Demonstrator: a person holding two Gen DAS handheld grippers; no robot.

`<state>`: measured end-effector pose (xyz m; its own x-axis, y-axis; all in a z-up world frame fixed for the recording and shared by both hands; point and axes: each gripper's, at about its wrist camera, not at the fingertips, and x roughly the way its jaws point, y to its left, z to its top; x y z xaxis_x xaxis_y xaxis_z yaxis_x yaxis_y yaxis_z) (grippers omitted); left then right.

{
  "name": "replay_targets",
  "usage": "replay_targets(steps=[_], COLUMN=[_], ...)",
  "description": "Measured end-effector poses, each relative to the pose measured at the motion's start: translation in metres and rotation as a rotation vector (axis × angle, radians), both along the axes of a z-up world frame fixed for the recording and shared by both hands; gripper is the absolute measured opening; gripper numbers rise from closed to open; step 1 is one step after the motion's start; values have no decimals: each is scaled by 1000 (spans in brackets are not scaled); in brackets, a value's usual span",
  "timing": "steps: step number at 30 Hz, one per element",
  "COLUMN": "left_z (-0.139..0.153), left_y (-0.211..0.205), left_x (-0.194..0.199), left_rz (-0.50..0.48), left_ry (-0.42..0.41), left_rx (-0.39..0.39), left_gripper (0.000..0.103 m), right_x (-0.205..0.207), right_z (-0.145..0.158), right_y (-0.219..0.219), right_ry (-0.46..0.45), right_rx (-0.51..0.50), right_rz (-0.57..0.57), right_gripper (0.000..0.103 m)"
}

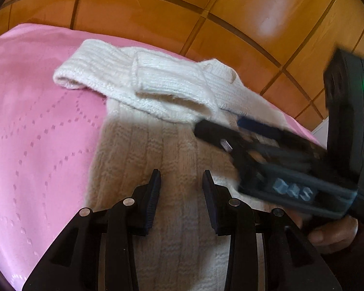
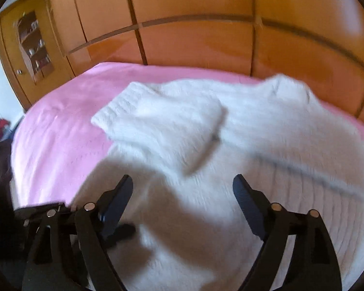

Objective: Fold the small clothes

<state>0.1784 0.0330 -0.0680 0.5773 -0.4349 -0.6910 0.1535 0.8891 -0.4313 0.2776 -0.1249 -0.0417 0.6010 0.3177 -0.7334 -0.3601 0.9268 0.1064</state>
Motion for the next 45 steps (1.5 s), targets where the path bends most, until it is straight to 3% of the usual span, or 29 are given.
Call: replay_targets(steps=[2,4,5,6,11,15,18,21,22,23,24,25,30,32,35,36,37,40,45], left_z=[-1,-2,-2,-2,-2,1,2,6,7,9,10,12,21,23,24,23,22,24,27], left_y=[2,3,3,3,4,1,1,-2,-3,-3,-4,-5,-12,-17,-24,-26,-28,-30,-27], left_x=[1,2,1,1,3,6,8,12,13,14,16,17,30,37,46,49,50,53,81], left_rz=[-1,1,0,-1,-5,-7,-3,1,2,0,-4,-6,-14,-19,-31,-31,-33,-39,-5], left_ry=[4,9,9,7,13,18,25,37,41,46,50,52,45,47,51,59,63,49,39], left_rx=[-13,-21,-20,-16,-13,9,14,28,30,25,17,18,21,31,45,47,49,58,38], left_gripper=[35,35,35,35,35,35,35,35,35,40,43,43,43,43,43,43,43,43,43], right_x=[6,13,18,21,31,41,47,49,47,45,40,36,24,29,46,52,58,55,43], right_z=[3,2,2,3,36,64,59,27,12,-3,-14,-20,-39,-40,-41,-38,-34,-13,23], right_y=[14,23,26,28,-11,-83,-141,-200,-219,-237,-250,-258,-276,-277,-271,-265,-257,-243,-256], right_ry=[-58,-83,-80,-76,-97,-88,-56,19,49,82,109,115,123,128,151,159,163,101,-28], right_rx=[-73,-115,-132,-145,21,267,396,484,520,555,585,601,672,676,642,594,553,453,462], right_rz=[0,8,16,14,-93,-238,-351,-465,-493,-528,-559,-578,-609,-611,-595,-586,-570,-521,-537], right_gripper=[82,57,26,14,12,11,10,11,14,25,58,68,72,68,35,19,10,7,6])
